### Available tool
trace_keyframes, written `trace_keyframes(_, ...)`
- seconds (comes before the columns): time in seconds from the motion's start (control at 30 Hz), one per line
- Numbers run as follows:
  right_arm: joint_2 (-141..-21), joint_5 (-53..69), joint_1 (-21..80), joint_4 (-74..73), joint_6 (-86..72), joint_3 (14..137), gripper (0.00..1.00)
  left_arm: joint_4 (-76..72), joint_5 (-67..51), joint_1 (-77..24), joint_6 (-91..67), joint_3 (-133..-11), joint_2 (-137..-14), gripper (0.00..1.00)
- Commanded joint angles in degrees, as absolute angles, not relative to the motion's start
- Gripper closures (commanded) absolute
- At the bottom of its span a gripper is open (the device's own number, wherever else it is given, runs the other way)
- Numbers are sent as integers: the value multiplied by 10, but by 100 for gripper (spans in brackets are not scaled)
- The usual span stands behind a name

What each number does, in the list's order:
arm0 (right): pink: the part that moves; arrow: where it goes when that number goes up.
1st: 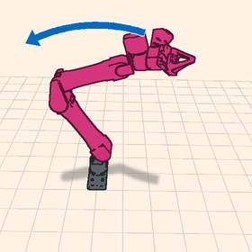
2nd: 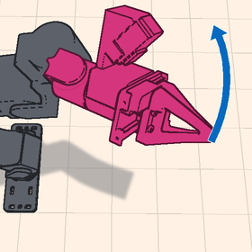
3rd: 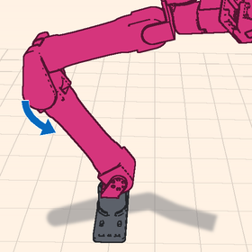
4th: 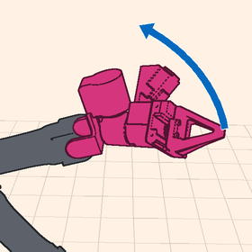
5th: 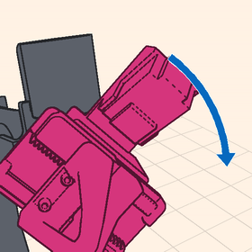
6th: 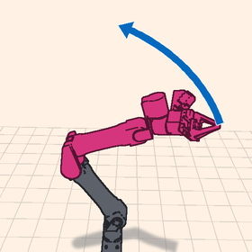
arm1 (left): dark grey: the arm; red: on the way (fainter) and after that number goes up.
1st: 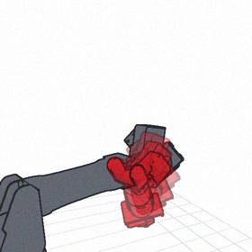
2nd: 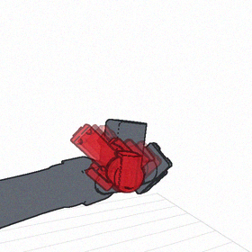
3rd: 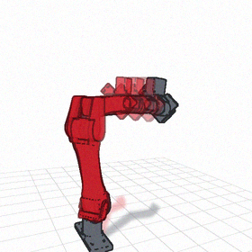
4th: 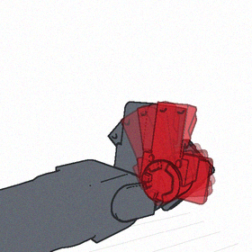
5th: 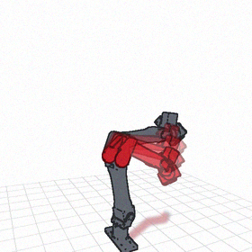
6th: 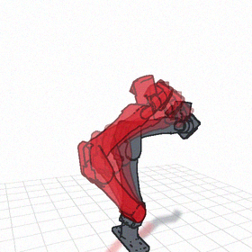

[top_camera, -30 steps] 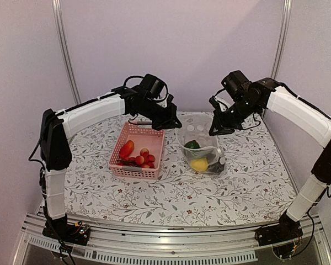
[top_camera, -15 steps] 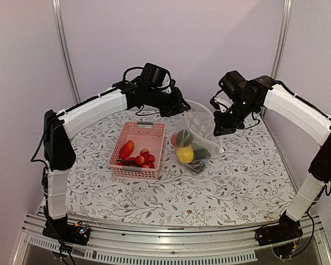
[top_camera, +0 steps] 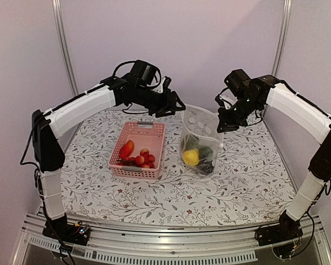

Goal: Place the food in the zip-top bag and seal the zipper
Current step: Adjust the zipper food storage bag at the center of the board, then pick up the fake fruit from the bin.

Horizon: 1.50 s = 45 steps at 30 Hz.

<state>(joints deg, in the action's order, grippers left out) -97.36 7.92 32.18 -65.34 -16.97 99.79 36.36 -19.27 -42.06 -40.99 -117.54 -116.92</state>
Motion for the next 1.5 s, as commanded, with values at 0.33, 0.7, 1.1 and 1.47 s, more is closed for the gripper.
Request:
trace_keyframes(0.33, -963, 105, 319, -618, -164, 976, 100, 269, -76, -370, -276, -646, -714, 46)
trace_keyframes(0.7, -972, 114, 319, -621, -158, 991, 100, 224, -88, -317, -318, -442, -588, 47)
trace_keyframes(1.1, -975, 123, 319, -643, -165, 1018, 100, 174, -109, -283, -367, -379, -618, 60)
trace_keyframes(1.47, -959, 124, 319, -638, -174, 1000, 100, 160, -113, -264, -383, -407, -707, 66)
